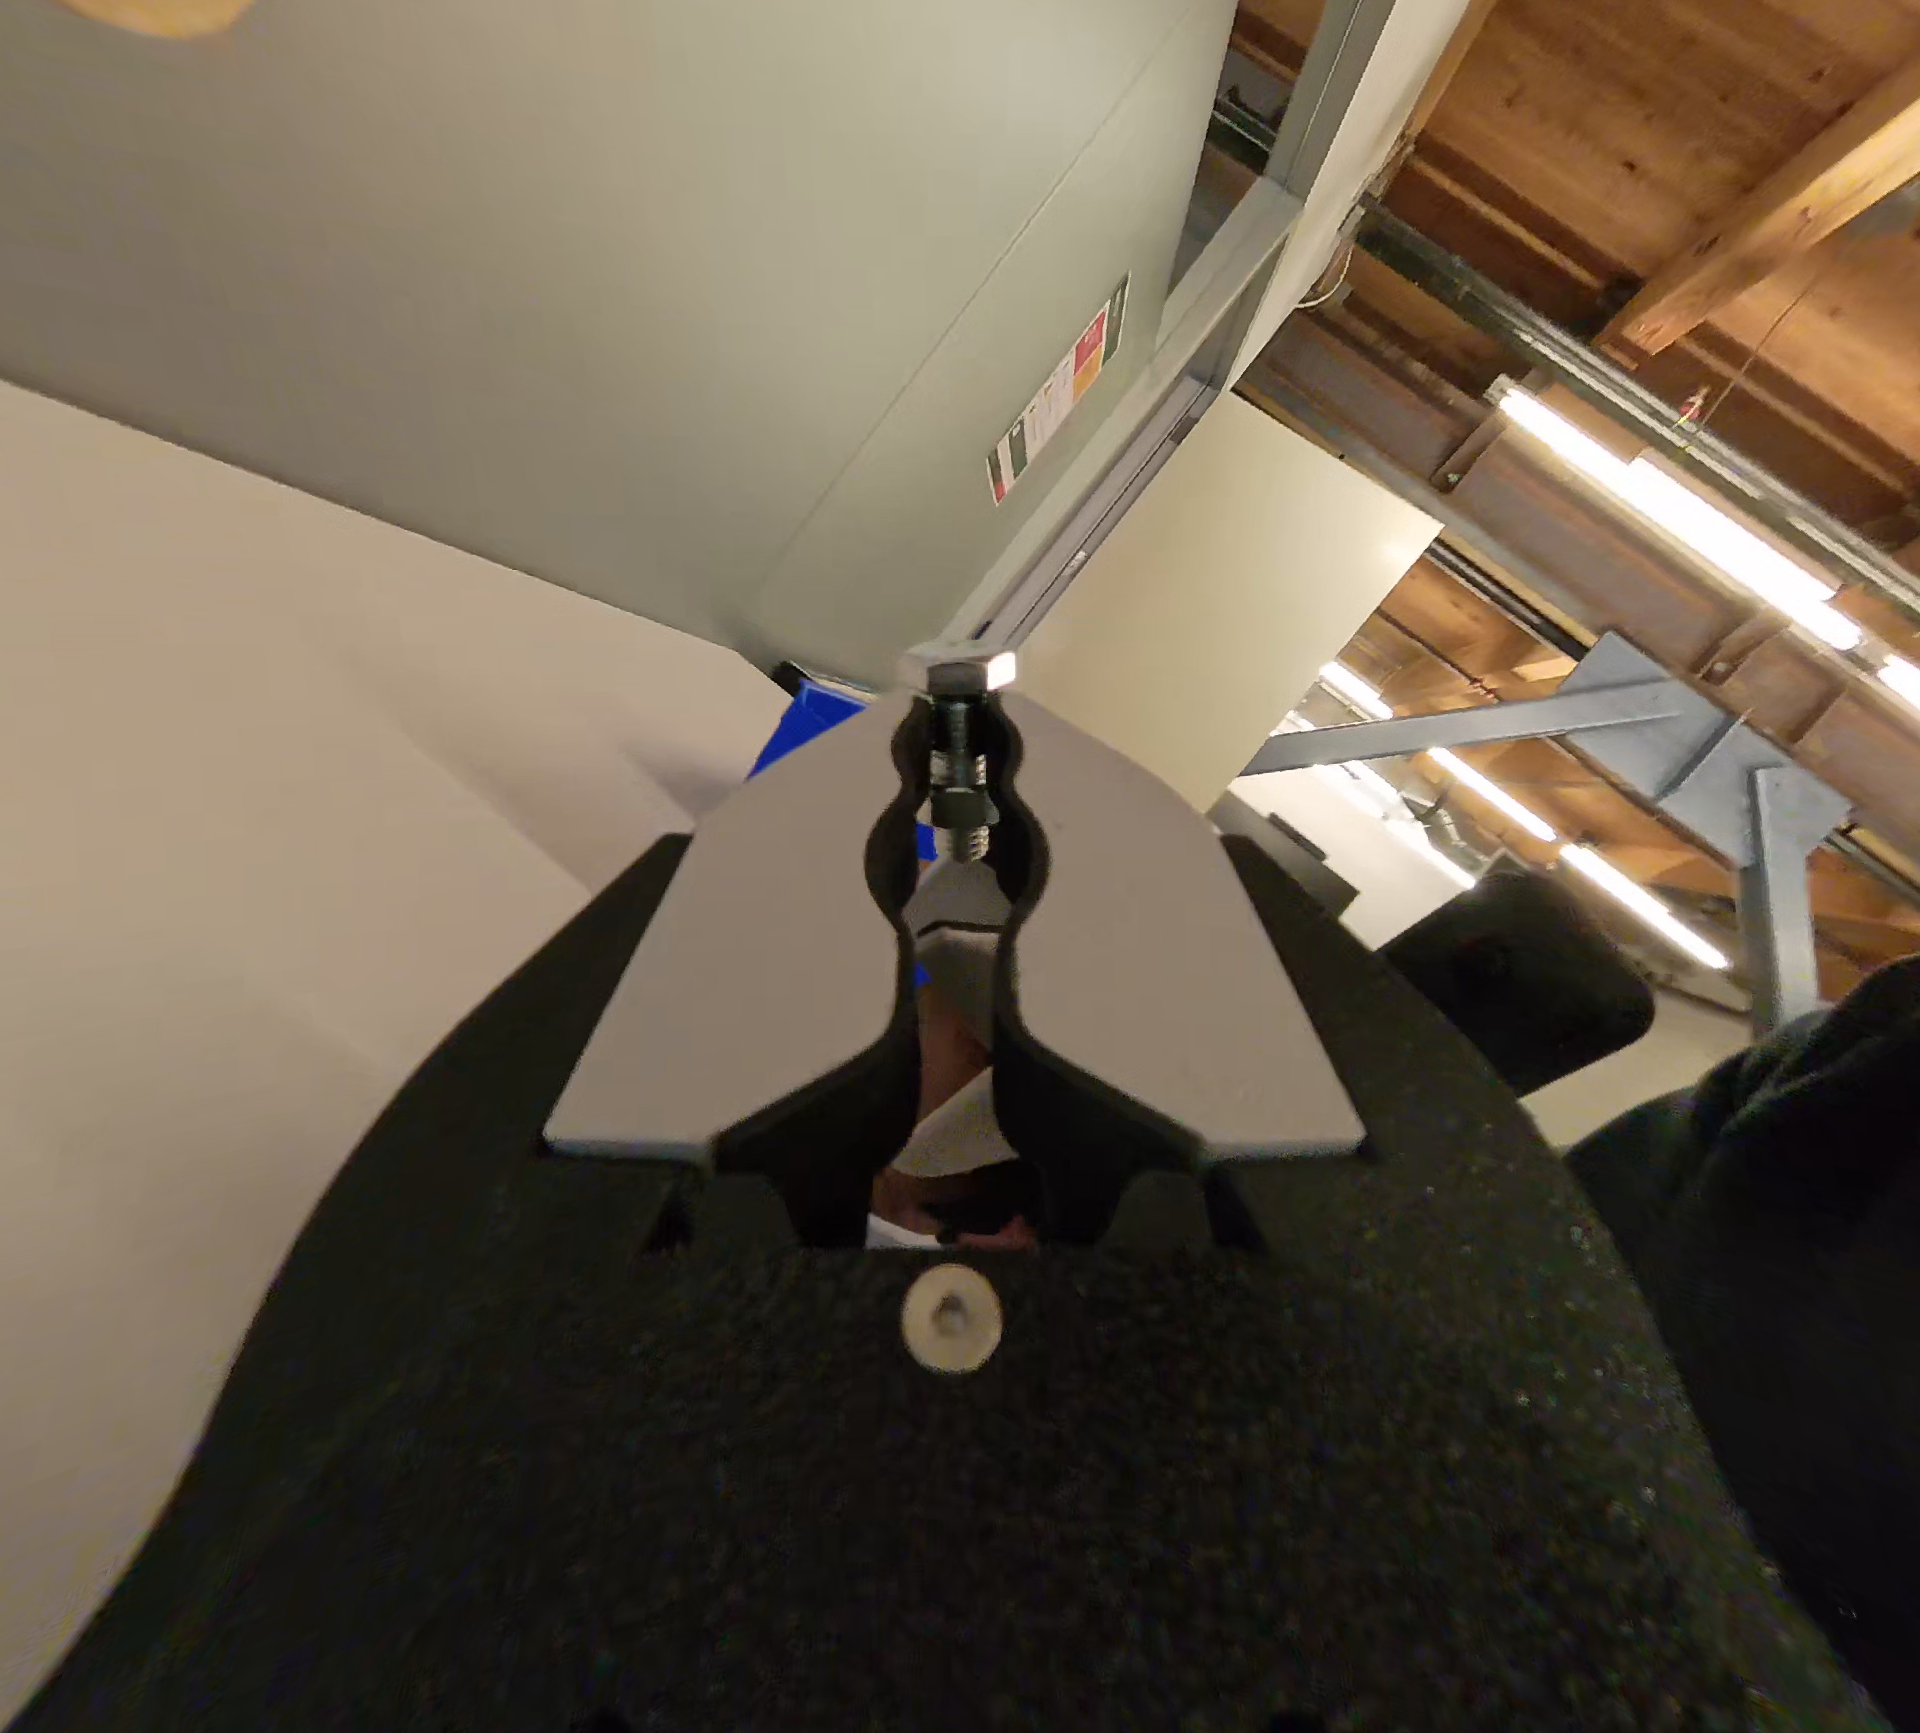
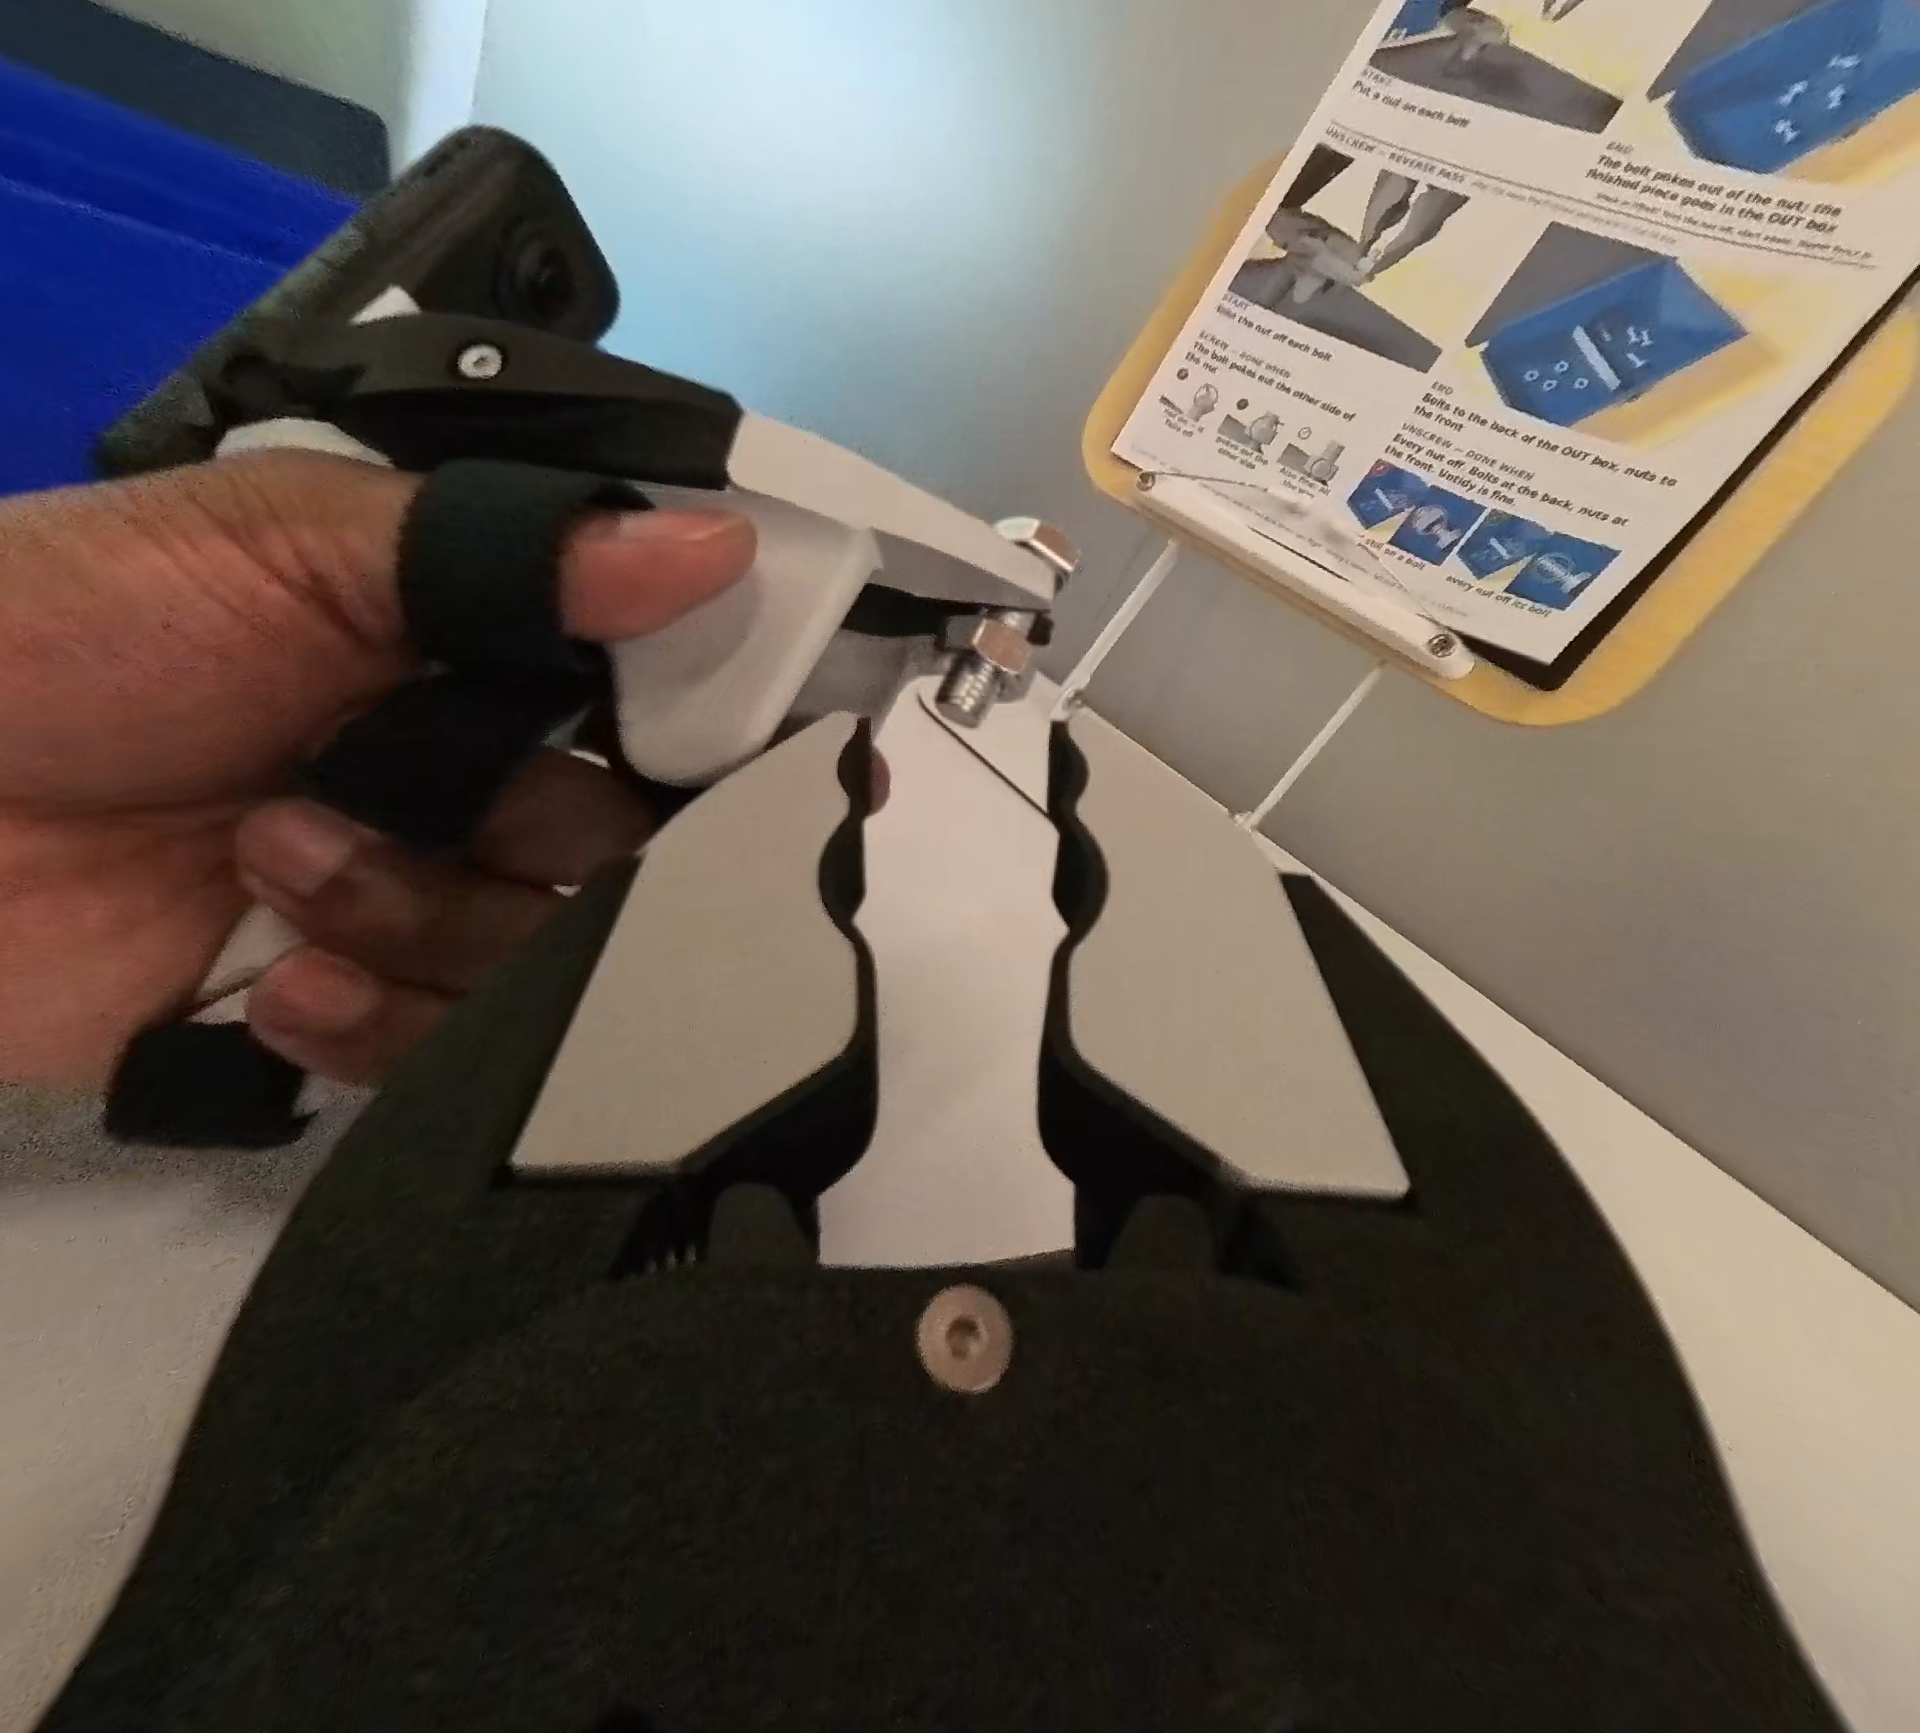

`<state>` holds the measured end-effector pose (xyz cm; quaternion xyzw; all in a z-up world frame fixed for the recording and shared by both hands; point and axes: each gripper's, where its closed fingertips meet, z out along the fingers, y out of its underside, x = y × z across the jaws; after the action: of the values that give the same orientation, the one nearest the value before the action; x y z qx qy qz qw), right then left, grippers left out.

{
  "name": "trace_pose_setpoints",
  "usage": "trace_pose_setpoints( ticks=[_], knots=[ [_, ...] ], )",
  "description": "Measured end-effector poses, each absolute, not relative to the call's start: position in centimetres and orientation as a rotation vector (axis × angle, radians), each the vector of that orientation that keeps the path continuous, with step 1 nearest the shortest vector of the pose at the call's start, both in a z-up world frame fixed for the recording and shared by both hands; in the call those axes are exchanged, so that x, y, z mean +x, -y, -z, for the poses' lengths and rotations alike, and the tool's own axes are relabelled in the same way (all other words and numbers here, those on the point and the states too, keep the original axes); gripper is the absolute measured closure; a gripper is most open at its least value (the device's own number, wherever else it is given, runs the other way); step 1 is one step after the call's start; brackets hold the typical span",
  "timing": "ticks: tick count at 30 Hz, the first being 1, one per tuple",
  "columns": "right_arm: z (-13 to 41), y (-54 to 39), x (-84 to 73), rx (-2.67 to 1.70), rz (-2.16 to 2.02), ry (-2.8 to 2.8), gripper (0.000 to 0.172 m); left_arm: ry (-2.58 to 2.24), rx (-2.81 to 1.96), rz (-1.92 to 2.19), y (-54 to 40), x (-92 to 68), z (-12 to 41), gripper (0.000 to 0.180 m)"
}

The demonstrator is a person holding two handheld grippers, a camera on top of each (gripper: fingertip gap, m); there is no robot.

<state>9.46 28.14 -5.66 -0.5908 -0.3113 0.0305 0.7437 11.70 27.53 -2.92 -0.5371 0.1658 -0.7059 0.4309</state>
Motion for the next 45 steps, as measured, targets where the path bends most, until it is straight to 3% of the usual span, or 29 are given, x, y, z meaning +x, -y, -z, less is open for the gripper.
trace_pose_setpoints(
  ticks=[15,23,33,45],
  knots=[
    [5.8,-27.9,9.5,-1.237,0.062,0.767,0.154,-0.456,-1.366,1.911,-26.3,12.0,4.1,0.171],
    [8.8,-24.5,9.1,-1.239,-0.306,1.171,0.154,-1.131,-1.421,1.487,-24.5,10.7,7.4,0.144],
    [9.5,-20.9,8.6,-1.237,-0.646,1.272,0.154,-1.423,-1.251,1.469,-21.0,10.0,8.0,0.149],
    [9.5,-19.9,8.6,-1.238,-0.706,1.323,0.154,-1.564,-1.222,1.432,-19.4,10.0,9.0,0.154]
  ],
)
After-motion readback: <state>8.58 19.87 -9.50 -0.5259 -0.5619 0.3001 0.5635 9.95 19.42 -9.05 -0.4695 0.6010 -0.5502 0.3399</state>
